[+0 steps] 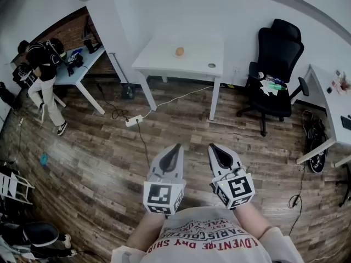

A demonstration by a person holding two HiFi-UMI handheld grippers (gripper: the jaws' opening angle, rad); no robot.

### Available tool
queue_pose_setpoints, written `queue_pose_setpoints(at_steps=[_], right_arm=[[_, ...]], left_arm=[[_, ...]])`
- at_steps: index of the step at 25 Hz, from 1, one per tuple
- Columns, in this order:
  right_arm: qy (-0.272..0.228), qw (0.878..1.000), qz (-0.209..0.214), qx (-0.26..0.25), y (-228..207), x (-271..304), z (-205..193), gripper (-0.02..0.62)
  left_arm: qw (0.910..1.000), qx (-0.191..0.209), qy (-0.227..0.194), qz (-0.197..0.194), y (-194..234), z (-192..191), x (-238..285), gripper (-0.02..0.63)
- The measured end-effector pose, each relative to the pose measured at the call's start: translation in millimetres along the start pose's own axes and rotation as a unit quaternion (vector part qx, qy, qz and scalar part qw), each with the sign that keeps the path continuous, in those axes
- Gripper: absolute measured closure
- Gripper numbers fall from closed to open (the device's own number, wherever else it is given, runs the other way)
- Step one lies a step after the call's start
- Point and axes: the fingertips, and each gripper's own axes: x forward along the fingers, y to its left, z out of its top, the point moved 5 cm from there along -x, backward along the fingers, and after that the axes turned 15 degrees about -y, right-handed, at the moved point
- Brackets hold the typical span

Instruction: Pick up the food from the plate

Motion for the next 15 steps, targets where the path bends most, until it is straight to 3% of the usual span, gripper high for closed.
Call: queue_pose_setpoints(at_steps=[15], right_arm=[[0.009, 1.000, 0.014, 0.014, -50, -10, -15, 0.586]], left_arm=[[0.9994, -0.008, 0.017, 0.029, -33, -23, 29, 0.599]])
